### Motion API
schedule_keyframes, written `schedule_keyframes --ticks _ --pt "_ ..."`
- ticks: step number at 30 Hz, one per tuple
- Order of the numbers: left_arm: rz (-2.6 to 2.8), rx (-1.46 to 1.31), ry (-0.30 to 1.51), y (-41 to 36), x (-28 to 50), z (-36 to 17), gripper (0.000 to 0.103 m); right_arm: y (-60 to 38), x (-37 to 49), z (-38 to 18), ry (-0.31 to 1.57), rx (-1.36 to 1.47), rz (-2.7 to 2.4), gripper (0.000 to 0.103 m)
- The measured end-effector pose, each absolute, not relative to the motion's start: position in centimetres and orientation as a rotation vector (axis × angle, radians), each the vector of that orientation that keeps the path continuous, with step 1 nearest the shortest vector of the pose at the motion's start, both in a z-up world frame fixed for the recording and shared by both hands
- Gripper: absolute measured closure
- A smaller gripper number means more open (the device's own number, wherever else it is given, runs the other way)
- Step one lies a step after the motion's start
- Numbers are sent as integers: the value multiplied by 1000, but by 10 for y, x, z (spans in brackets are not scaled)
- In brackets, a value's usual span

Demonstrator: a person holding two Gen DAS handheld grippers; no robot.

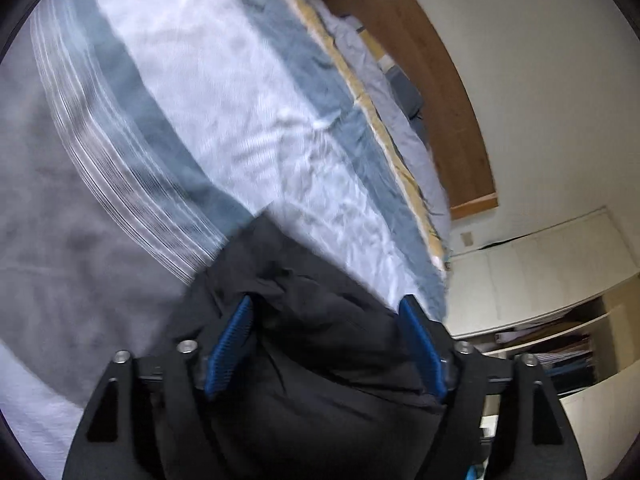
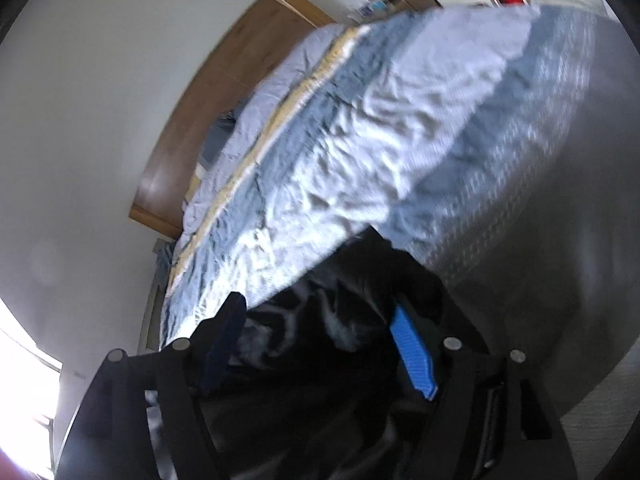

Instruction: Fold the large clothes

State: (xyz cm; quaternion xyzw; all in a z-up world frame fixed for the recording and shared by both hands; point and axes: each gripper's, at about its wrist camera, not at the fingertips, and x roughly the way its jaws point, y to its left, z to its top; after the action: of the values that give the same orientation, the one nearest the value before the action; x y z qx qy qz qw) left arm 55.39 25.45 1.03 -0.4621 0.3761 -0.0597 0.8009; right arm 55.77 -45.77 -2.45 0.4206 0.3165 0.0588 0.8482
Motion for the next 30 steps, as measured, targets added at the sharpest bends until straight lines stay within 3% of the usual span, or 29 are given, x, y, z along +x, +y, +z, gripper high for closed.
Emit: schedule_keyframes --ticks 6,14,23,30 --pt "-50 -786 782 253 522 69 25 -447 529 42 632 710 133 31" --pt "-116 -456 833 156 503 95 25 -350 493 81 647 463 278 31" --pt "-235 -261 953 39 549 50 25 -234 526 27 769 206 334 31" --pt "-150 -192 1039 21 626 12 21 -218 598 -11 847 165 277 31"
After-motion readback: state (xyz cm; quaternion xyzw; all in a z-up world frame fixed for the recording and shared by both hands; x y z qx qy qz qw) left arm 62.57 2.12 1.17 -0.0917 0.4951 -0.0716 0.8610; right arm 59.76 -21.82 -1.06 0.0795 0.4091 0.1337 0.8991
